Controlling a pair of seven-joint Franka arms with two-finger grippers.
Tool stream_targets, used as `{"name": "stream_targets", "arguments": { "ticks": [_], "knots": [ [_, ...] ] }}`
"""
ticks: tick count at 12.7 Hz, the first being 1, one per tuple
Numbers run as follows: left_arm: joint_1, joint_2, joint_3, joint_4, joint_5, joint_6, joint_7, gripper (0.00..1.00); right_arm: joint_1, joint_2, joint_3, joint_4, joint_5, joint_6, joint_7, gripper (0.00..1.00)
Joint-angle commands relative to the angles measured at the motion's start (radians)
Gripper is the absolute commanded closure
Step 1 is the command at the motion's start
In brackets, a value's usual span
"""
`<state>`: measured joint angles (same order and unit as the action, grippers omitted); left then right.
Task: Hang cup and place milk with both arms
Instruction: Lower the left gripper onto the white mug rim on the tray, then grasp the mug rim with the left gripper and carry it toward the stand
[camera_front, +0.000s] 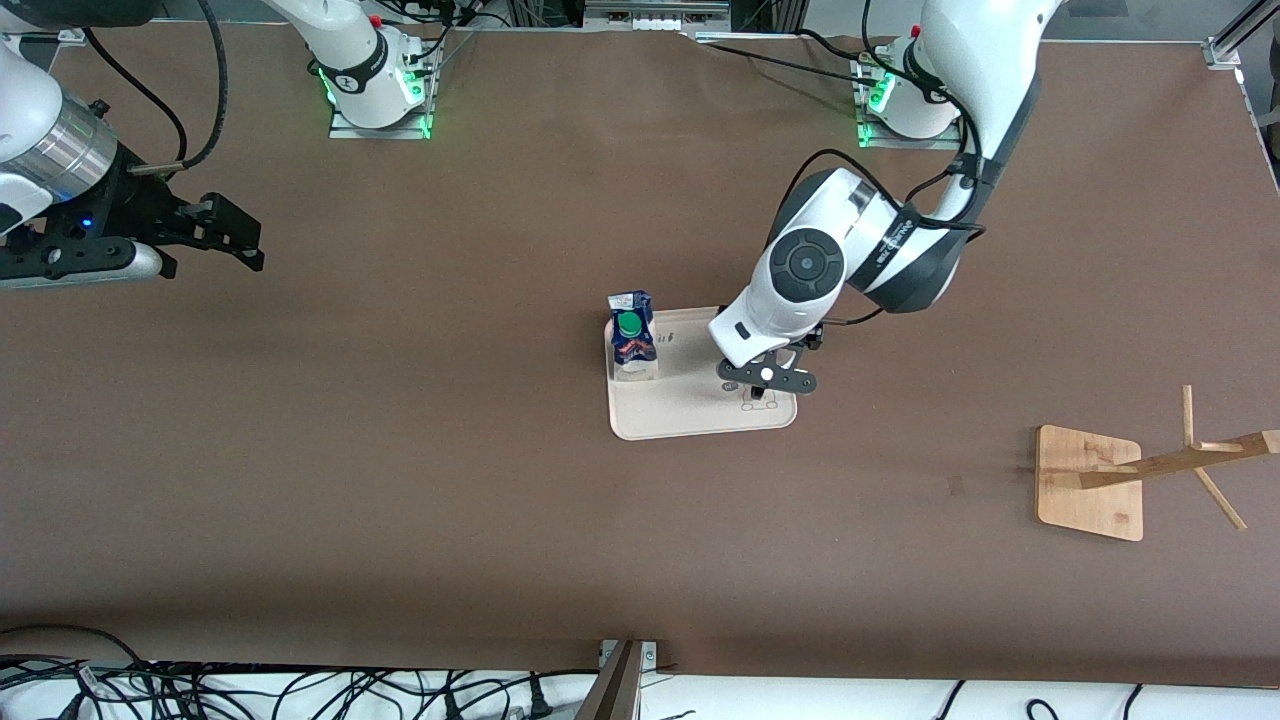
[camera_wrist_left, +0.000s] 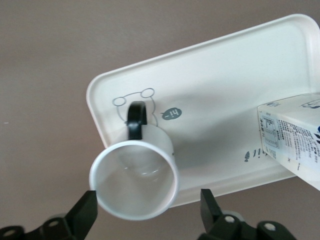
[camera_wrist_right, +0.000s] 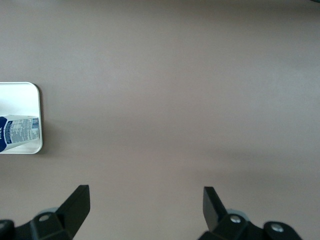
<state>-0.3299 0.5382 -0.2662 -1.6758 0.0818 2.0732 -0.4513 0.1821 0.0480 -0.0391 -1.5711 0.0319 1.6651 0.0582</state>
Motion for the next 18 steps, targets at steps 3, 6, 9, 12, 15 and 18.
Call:
{"name": "stream_targets", "arguments": {
  "ticks": [3,6,9,12,15,18],
  "knots": [
    [-0.032,0.045,0.001,-0.100,0.026,0.185,-0.093,0.24,-0.004,0.000,0.002,0.013,0.016,-0.011,-0.001,0.00],
    [-0.032,0.043,-0.001,-0.111,0.027,0.189,-0.139,0.74,-0.006,0.001,0.002,0.013,0.016,-0.011,-0.001,0.00],
    [-0.032,0.034,0.001,-0.108,0.027,0.186,-0.148,1.00,-0.004,0.001,0.004,0.013,0.016,-0.011,-0.001,0.00],
    [-0.028,0.026,0.004,-0.102,0.027,0.183,-0.148,1.00,-0.004,0.000,0.002,0.013,0.016,-0.011,-0.001,0.00],
    [0.001,-0.055,0.012,-0.088,0.027,0.177,-0.133,1.00,-0.004,0.000,0.004,0.013,0.014,-0.013,-0.001,0.00],
    [0.063,-0.139,0.013,-0.055,0.027,0.127,-0.119,1.00,-0.004,0.000,0.004,0.013,0.008,-0.015,-0.003,0.00]
  ]
}}
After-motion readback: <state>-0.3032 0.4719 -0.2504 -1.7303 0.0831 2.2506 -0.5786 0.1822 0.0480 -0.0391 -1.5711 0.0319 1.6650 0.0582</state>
